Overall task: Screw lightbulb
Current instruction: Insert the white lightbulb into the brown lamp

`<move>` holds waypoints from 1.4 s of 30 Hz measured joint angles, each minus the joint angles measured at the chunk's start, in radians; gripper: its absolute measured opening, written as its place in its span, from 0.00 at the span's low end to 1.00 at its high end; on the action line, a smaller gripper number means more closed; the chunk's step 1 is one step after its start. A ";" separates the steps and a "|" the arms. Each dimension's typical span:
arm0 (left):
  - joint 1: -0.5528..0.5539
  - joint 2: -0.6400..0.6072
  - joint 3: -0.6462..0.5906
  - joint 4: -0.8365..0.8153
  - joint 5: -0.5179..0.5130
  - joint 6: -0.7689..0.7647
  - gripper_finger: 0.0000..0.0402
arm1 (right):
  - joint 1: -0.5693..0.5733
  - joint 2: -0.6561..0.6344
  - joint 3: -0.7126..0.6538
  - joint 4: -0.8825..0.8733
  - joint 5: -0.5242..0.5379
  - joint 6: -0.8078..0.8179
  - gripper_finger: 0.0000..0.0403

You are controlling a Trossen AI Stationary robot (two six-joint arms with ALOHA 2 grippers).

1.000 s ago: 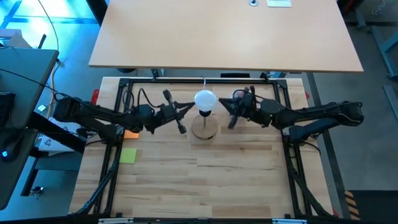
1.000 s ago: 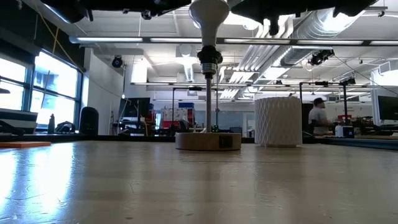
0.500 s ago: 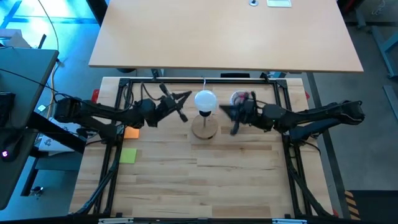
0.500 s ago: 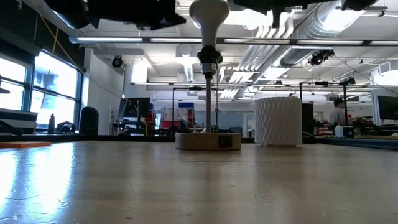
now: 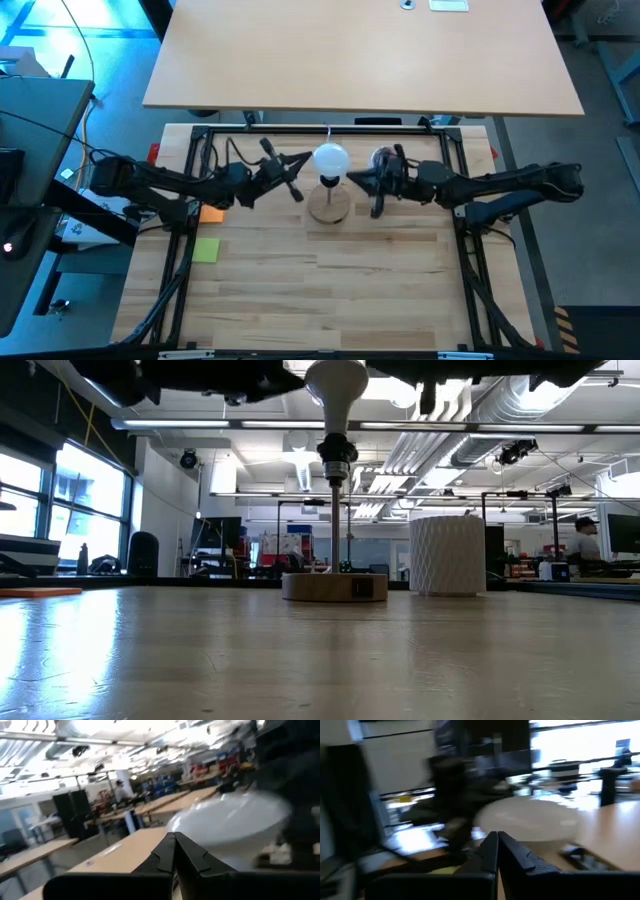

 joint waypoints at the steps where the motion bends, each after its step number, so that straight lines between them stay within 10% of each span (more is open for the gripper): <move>1: 0.016 0.006 0.000 -0.008 -0.002 0.001 0.00 | 0.013 0.000 0.000 0.001 -0.030 -0.006 0.00; 5: 0.060 0.001 -0.001 -0.039 -0.069 0.022 0.00 | 0.061 -0.001 0.000 -0.002 -0.073 -0.078 0.00; 12: -0.022 -0.062 -0.001 -0.040 -0.050 0.034 0.00 | 0.049 -0.022 0.000 -0.015 0.388 -0.088 0.00; 26: 0.069 -0.025 -0.001 -0.089 0.056 -0.040 0.00 | 0.014 0.008 0.000 0.009 -0.108 -0.038 0.00; 35: -0.010 -0.099 -0.001 -0.153 0.033 0.025 0.00 | 0.065 -0.029 0.000 0.037 0.342 -0.205 0.00; 42: -0.050 -0.066 -0.001 -0.104 0.128 0.055 0.00 | -0.025 0.028 0.000 0.068 0.114 -0.089 0.00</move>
